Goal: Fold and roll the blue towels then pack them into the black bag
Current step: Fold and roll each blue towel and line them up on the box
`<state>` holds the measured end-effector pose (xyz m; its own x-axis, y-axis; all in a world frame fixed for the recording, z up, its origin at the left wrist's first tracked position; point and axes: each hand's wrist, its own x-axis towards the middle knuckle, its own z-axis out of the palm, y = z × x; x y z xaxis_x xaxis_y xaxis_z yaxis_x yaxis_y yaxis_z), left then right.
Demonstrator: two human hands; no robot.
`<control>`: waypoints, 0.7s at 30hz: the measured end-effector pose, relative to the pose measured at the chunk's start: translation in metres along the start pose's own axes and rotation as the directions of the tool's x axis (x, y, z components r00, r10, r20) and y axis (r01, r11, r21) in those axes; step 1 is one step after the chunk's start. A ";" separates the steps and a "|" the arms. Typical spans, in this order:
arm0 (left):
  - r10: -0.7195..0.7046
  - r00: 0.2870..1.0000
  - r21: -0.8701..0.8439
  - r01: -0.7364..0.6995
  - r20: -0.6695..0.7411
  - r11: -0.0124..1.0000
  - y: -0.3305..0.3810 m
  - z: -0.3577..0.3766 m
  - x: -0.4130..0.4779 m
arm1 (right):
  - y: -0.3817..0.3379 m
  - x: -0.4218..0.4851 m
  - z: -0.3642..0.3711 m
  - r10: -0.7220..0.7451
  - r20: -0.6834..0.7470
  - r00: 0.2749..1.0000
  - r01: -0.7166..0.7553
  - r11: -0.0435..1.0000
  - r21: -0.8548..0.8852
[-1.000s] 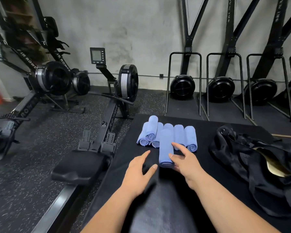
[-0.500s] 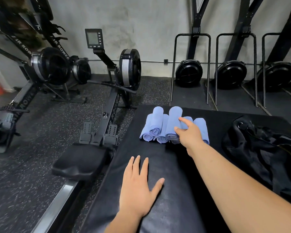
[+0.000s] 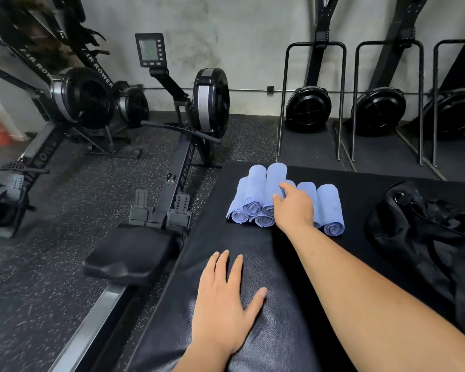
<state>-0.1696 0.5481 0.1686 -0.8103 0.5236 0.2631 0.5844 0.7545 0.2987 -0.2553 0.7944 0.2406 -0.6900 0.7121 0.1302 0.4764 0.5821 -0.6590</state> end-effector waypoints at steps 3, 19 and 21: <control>-0.004 1.000 -0.009 0.004 -0.007 1.000 -0.001 0.000 -0.002 | 0.003 -0.003 -0.001 0.005 -0.002 1.000 -0.005 0.984 -0.175; 0.068 0.993 -0.200 -0.087 -0.097 0.976 -0.007 -0.001 -0.001 | 0.007 -0.055 -0.041 -0.046 0.260 0.965 0.126 0.947 -0.297; 0.071 0.985 -0.251 -0.109 -0.155 0.962 -0.007 -0.006 -0.003 | 0.006 -0.078 -0.046 -0.059 0.279 0.958 0.144 0.945 -0.293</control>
<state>-0.1705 0.5390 0.1711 -0.7502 0.5081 0.4231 0.6611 0.5693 0.4887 -0.1742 0.7604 0.2606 -0.8416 0.5383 -0.0431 0.5109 0.7678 -0.3867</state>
